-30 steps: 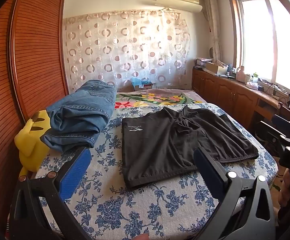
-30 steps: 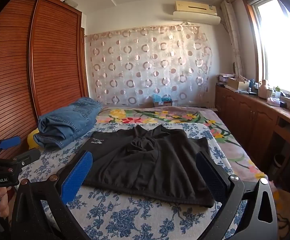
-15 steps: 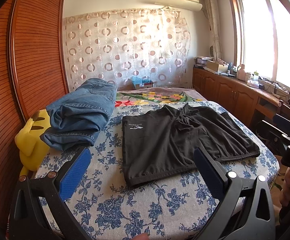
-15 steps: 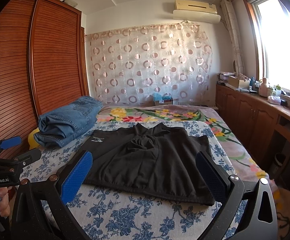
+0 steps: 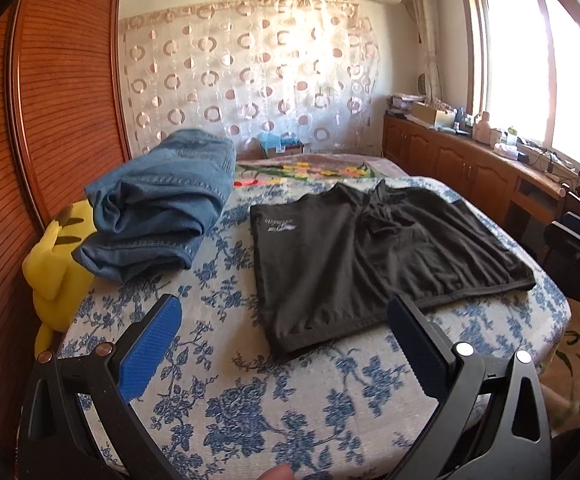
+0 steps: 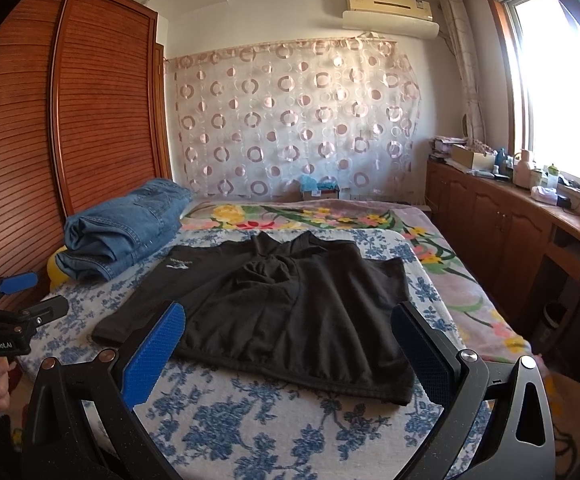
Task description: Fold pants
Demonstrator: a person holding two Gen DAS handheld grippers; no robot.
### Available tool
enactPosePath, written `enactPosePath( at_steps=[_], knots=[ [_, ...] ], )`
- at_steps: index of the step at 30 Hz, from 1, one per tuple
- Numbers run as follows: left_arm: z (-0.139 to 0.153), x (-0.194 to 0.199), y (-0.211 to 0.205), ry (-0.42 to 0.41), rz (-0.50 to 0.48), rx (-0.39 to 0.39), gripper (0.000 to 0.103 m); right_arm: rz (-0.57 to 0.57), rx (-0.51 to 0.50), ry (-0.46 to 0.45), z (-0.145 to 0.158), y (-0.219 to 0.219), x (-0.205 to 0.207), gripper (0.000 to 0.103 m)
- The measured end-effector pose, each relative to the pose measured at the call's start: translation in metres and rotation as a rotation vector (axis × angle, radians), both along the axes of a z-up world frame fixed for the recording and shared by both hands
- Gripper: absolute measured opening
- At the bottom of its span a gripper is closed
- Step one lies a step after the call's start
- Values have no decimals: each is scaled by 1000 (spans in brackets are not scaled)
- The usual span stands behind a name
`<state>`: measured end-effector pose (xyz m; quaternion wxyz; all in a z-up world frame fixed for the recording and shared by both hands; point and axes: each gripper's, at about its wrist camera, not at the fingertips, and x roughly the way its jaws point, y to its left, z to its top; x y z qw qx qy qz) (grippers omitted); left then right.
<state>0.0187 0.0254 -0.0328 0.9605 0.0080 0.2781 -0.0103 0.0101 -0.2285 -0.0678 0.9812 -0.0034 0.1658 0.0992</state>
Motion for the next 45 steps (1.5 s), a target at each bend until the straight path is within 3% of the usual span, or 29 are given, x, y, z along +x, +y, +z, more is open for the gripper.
enactPosePath(
  at_steps=[17, 29, 37, 43, 45],
  knots=[
    [-54, 17, 22, 150, -15, 6, 103, -32, -21, 82, -8, -17, 4, 100],
    [-72, 38, 27, 221, -60, 27, 79, -48, -48, 186, -7, -22, 4, 89],
    [-71, 49, 25, 222, -77, 10, 74, -87, -97, 257, 1, -31, 7, 86],
    [-71, 57, 26, 225, -77, 0, 66, -117, -141, 308, 3, -32, 3, 77],
    [-70, 58, 26, 222, -76, -4, 62, -118, -150, 318, 5, -30, -1, 67]
  ],
)
